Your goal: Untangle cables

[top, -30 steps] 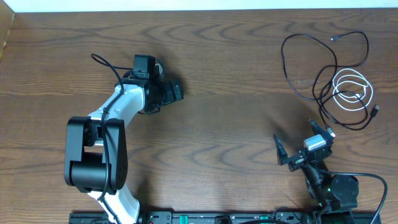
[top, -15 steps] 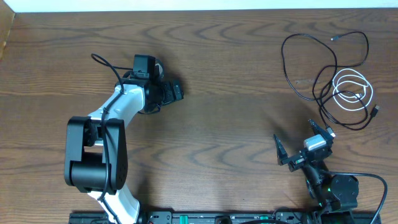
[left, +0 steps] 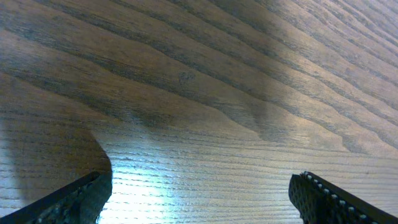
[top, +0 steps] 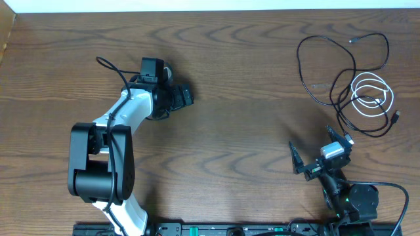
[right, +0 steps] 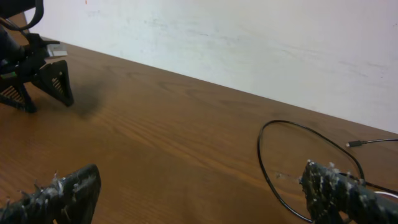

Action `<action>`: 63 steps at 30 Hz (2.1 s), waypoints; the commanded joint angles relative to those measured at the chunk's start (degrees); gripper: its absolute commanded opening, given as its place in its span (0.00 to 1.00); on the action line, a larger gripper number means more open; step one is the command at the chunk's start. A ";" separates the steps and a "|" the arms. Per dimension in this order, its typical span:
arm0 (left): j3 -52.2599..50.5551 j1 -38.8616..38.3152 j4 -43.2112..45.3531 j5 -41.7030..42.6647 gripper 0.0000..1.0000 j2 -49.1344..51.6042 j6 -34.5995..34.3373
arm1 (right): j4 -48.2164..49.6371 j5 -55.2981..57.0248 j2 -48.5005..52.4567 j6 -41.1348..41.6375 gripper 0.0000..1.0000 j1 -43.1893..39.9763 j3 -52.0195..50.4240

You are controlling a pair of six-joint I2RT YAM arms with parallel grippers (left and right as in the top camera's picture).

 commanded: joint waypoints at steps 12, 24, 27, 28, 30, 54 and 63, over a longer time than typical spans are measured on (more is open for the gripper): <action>-3.43 0.52 -0.72 -10.64 0.98 -11.39 9.57 | -0.31 0.26 -0.46 0.63 0.99 -0.17 -0.07; -20.79 0.52 9.57 -12.13 0.98 -26.53 21.18 | -0.31 0.26 -0.46 0.63 0.99 -0.17 -0.07; -27.76 0.55 16.41 -12.50 0.98 -29.81 22.25 | -0.31 0.26 -0.46 0.63 0.99 -0.17 -0.07; -31.06 0.55 19.71 -12.50 0.98 -31.39 22.47 | -0.31 0.26 -0.46 0.63 0.99 -0.17 -0.07; -35.15 0.52 23.91 -12.50 0.98 -33.27 22.47 | -0.31 0.26 -0.46 0.63 0.99 -0.17 -0.07; -63.63 0.52 37.24 -13.18 0.98 -60.35 21.97 | -0.31 0.28 -0.46 0.63 0.99 -0.17 -0.07; -63.63 0.52 22.36 -13.38 0.98 -74.05 20.85 | -0.31 0.26 -0.46 0.63 0.99 -0.17 -0.07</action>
